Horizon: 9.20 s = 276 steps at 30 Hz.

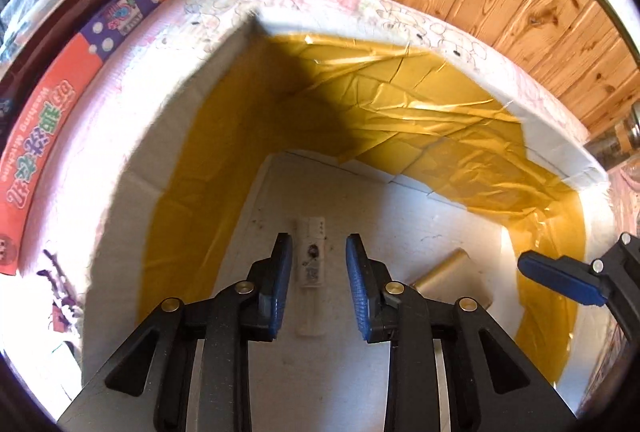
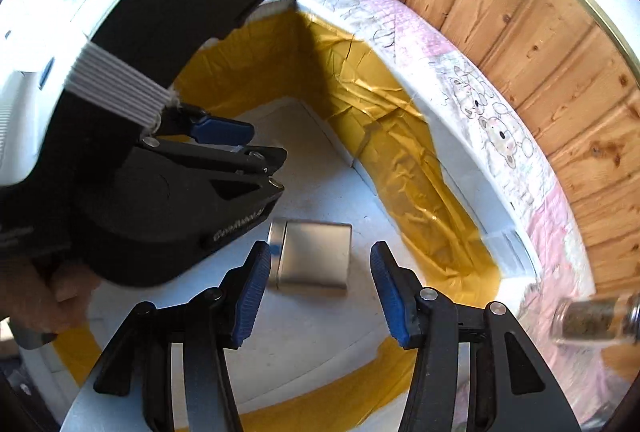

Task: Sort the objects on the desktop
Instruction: 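Open the right tool dropping the tin while the left tool releases the lighter into the box, then move both open tools back toward the remaining objects on the bedspread, then grasp the clear plastic case with the right tool while the left tool grasps the red staple box, then carry the clear case and red staple box with both tools over the cardboard box, then open the right tool releasing the case while the left tool drops the staple box inside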

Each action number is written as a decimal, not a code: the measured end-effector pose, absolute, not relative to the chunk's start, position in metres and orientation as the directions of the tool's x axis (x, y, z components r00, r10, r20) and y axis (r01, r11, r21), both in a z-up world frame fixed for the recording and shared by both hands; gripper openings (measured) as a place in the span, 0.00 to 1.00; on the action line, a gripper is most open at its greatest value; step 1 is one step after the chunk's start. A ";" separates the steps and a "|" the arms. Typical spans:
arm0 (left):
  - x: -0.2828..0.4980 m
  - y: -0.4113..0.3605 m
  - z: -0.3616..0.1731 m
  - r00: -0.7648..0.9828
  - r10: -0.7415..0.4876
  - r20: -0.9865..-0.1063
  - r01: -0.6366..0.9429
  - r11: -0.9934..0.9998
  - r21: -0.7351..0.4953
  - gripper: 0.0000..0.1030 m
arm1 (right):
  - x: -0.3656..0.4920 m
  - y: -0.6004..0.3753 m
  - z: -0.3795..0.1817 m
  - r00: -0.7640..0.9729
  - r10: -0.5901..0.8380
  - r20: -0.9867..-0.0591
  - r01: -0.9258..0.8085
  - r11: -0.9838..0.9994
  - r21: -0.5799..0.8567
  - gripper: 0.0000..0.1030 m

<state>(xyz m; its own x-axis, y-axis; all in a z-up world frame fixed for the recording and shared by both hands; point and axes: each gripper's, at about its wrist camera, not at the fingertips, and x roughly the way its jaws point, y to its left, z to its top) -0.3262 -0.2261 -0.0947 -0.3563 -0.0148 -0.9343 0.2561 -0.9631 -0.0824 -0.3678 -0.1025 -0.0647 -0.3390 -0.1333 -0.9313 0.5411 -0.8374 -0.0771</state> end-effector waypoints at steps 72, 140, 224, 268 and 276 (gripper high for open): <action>-0.098 0.053 -0.076 -0.335 0.280 -0.900 -0.166 -0.958 -0.236 0.36 | -0.039 0.150 -0.084 -0.680 -0.055 -0.731 -0.174 -0.957 0.234 0.63; -0.148 0.037 -0.087 -0.405 0.374 -0.834 -0.155 -0.927 -0.341 0.15 | -0.039 0.154 -0.094 -0.660 -0.215 -0.720 -0.143 -0.904 0.402 0.53; -0.092 -0.189 0.017 -0.637 0.160 -0.754 0.126 -0.944 -0.306 0.12 | -0.157 -0.071 0.013 -0.580 -0.365 -0.728 0.356 -0.918 0.177 0.53; -0.207 -0.250 -0.061 -0.286 0.239 -0.928 0.156 -0.944 -0.292 0.13 | -0.397 -0.128 -0.073 -0.216 -0.204 -0.955 0.125 -0.976 0.180 0.53; -0.209 -0.247 -0.061 -0.291 0.225 -0.930 0.137 -0.952 -0.274 0.15 | -0.408 -0.128 -0.086 -0.194 -0.201 -0.960 0.047 -0.980 0.196 0.57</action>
